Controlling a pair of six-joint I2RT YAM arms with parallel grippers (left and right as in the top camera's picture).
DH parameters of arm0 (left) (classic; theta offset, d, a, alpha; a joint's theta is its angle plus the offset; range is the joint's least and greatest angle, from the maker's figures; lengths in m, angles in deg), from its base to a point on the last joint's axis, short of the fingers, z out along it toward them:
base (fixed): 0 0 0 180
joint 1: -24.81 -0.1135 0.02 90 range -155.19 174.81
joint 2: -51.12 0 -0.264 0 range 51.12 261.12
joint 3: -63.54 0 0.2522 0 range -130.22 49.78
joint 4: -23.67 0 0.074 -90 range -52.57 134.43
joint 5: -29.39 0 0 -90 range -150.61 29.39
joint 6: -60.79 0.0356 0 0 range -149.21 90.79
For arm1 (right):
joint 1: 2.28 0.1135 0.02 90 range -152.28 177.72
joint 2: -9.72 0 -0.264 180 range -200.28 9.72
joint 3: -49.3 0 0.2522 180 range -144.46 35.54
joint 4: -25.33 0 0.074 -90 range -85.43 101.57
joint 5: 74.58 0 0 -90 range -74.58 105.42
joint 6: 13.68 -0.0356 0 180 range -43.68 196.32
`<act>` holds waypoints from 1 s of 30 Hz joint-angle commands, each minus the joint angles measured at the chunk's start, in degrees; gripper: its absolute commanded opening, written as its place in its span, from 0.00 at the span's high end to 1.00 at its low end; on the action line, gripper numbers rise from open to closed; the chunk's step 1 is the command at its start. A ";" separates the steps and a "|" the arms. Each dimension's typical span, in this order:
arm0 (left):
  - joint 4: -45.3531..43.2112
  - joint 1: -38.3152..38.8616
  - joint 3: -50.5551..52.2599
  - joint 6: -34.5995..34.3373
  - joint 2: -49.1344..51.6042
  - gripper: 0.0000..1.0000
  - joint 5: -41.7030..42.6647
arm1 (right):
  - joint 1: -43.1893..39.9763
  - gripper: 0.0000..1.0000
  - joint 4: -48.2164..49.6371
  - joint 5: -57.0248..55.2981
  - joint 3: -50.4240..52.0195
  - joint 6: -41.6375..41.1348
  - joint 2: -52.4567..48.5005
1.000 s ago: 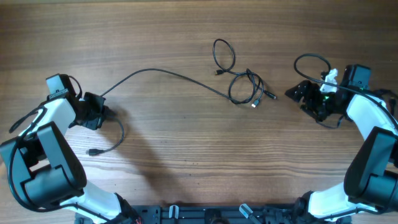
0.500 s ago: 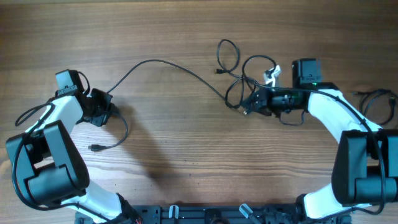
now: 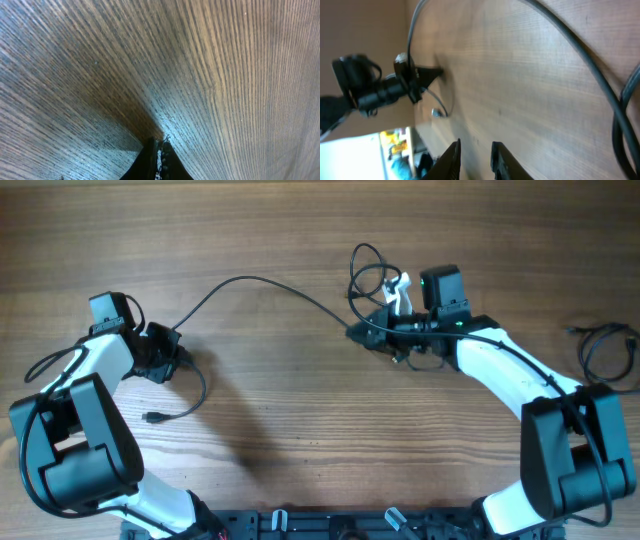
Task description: Untangle cables
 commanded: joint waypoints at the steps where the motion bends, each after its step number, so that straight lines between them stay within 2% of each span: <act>1: 0.24 0.48 0.50 -0.50 1.20 0.96 -0.28 | 1.03 0.73 1.03 -15.17 -0.28 -2.97 0.31; 5: 0.24 0.48 0.50 -0.50 1.20 0.96 -0.28 | 0.07 0.70 -6.12 -29.62 -0.28 -4.24 0.31; 8: 0.22 0.48 0.50 -0.52 1.20 0.96 -0.28 | -2.21 0.67 -10.10 -29.75 -0.37 -4.04 0.57; 11: 0.20 0.48 0.50 -0.52 1.20 0.96 -0.28 | -5.57 0.63 -16.04 -25.33 -2.71 -2.01 2.67; 13: 0.22 0.48 0.50 -0.52 1.20 0.96 -0.26 | -6.82 0.59 -20.50 -28.33 -4.39 0.39 4.17; 18: 0.22 0.48 0.50 -0.52 1.20 0.96 -0.24 | -7.04 0.55 -23.74 -41.33 -4.31 2.03 3.87; 24: 0.26 0.48 0.50 -0.52 1.20 0.95 -0.04 | -7.06 0.45 -23.63 -46.93 -3.50 1.88 0.35; 30: 0.26 0.48 0.50 -0.52 1.20 0.96 -0.02 | -7.06 0.42 -27.56 -51.56 -3.50 1.73 0.28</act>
